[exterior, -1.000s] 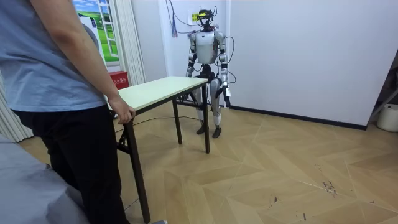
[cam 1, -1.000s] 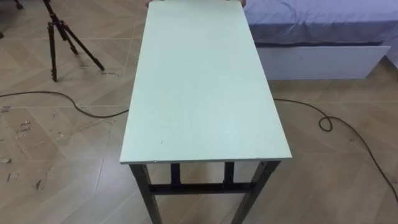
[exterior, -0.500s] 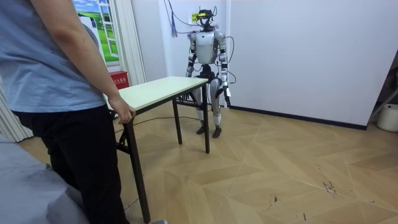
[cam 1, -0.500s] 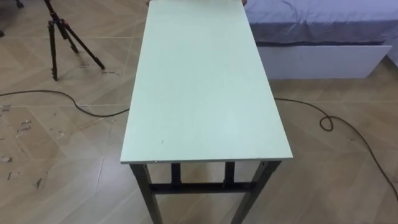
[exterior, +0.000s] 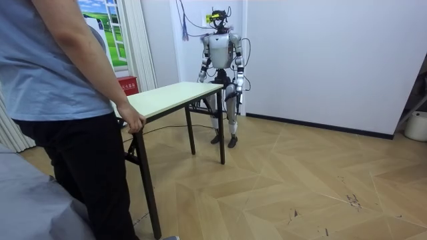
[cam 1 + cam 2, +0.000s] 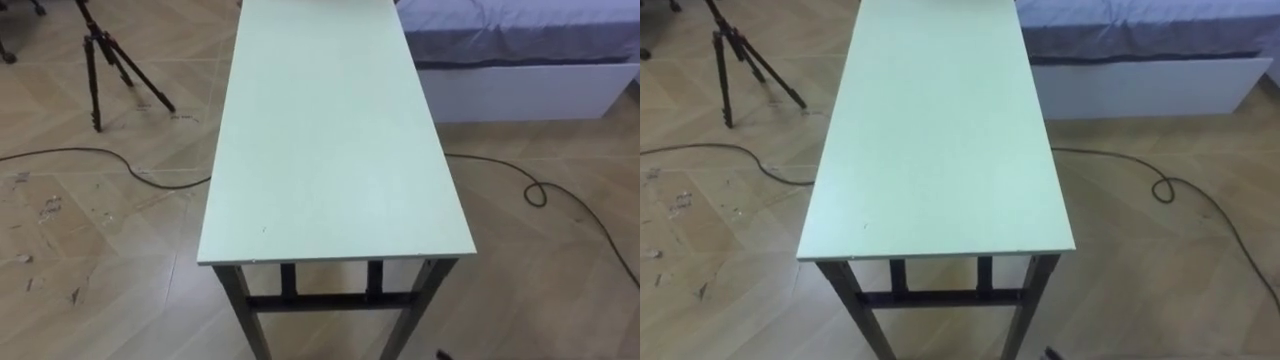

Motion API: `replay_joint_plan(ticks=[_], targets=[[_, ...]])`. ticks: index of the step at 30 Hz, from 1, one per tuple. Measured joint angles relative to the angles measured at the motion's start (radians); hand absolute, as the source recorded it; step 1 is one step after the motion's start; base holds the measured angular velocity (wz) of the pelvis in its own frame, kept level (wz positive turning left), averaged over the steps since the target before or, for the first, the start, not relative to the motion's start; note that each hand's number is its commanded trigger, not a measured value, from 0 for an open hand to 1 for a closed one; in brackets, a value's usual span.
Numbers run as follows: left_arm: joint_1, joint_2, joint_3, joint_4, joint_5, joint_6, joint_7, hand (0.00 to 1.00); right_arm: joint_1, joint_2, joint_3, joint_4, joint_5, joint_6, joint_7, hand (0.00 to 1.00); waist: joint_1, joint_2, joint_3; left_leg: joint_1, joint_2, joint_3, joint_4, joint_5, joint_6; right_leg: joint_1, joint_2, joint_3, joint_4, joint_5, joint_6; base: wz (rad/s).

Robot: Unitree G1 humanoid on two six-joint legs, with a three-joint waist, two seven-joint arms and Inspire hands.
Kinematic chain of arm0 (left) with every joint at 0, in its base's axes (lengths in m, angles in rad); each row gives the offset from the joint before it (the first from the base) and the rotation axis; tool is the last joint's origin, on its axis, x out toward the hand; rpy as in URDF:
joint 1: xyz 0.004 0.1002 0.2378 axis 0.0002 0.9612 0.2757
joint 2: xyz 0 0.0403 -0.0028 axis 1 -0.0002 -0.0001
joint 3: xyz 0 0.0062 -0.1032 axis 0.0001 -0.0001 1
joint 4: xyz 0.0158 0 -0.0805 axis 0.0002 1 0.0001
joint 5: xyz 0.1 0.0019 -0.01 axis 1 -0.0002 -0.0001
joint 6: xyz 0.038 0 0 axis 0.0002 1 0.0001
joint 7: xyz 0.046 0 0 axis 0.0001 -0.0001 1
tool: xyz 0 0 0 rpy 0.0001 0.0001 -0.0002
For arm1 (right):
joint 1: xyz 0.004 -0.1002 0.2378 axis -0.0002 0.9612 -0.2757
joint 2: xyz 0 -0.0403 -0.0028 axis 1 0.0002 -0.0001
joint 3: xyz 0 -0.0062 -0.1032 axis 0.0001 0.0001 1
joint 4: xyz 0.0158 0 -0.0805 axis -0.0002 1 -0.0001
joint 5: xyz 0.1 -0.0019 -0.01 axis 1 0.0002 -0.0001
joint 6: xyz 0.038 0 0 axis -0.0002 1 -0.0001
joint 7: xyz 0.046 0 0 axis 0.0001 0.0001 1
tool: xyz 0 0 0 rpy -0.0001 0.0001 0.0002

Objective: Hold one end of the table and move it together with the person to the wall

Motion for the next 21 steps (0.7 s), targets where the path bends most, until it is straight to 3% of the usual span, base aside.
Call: replay_joint_plan(ticks=[6, 13, 16, 21], targets=[[0.079, 0.012, -0.09, -0.262, -0.277, 0.004, -0.042, 0.0, 0.116, 0.005, 0.065, -0.275, 0.222, 0.008, 0.051, 0.0, 0.0, -0.012, 0.012, -0.007, -0.001, -0.002, 0.003, 0.0, 0.0, -0.007, -0.001, 0.0, 0.005, 0.0, 0.0, 0.0], [0.083, 0.012, -0.235, -0.426, -0.484, 0.007, -0.101, 0.0, 0.125, 0.001, 0.211, -0.437, 0.357, 0.025, 0.133, 0.0, -0.002, -0.014, 0.012, -0.005, -0.001, -0.011, 0.002, 0.0, 0.0, -0.01, -0.001, 0.0, 0.018, 0.0, 0.0, 0.01], [0.088, 0.016, -0.245, -0.508, -0.545, 0.017, -0.104, 0.0, 0.122, 0.002, 0.231, -0.493, 0.433, 0.031, 0.139, 0.0, 0.0, -0.014, 0.0122, -0.002, -0.001, -0.011, 0.003, 0.0, 0.0, -0.009, -0.001, -0.001, 0.018, 0.0, 0.0, 0.0], [0.088, 0.028, -0.255, -0.598, -0.546, 0.017, -0.104, 0.0, 0.092, -0.002, 0.229, -0.495, 0.45, 0.03, 0.132, 0.0, -0.001, -0.014, 0.0124, -0.002, -0.001, -0.01, 0.004, 0.0, 0.0, -0.007, 0.0, 0.002, 0.017, 0.0, 0.0, 0.0]])
